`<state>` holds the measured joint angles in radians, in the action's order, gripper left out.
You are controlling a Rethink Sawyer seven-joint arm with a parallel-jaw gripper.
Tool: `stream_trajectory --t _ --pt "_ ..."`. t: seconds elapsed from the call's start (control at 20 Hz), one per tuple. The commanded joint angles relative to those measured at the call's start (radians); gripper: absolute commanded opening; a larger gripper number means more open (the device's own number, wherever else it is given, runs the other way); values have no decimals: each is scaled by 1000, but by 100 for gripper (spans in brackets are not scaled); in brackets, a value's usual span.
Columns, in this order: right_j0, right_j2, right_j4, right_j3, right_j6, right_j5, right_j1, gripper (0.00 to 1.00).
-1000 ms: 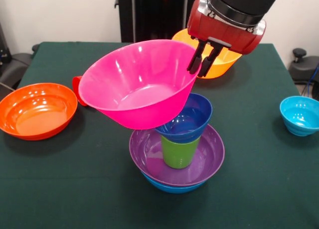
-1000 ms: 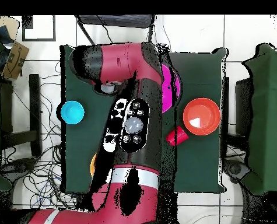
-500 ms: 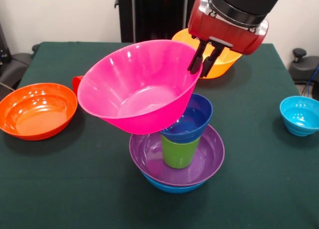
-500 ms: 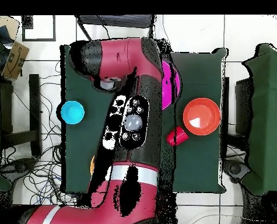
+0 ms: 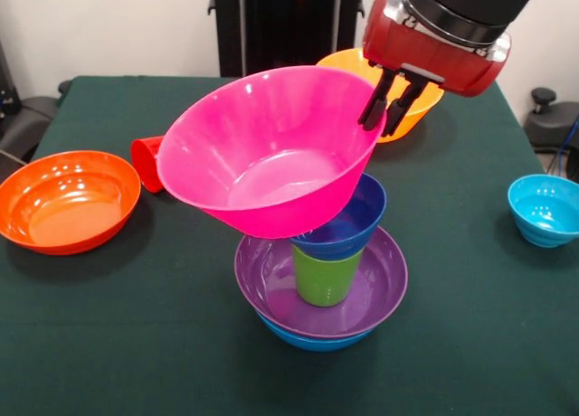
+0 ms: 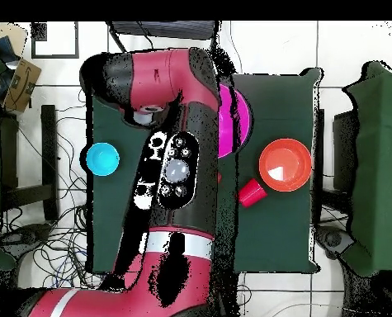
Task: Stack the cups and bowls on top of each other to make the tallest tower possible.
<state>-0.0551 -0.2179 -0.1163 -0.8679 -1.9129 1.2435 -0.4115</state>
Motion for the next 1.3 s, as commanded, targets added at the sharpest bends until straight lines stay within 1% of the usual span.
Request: stream_trajectory --t 0.05,0.4,0.6,1.0,1.3 --pt "-26 27 7 42 -142 113 4 0" --pt "-34 12 14 33 -142 102 5 0" --pt "-37 9 17 21 -148 75 5 0" --pt "-49 5 22 19 -163 56 15 0" --pt "-58 7 43 21 -192 55 23 0"
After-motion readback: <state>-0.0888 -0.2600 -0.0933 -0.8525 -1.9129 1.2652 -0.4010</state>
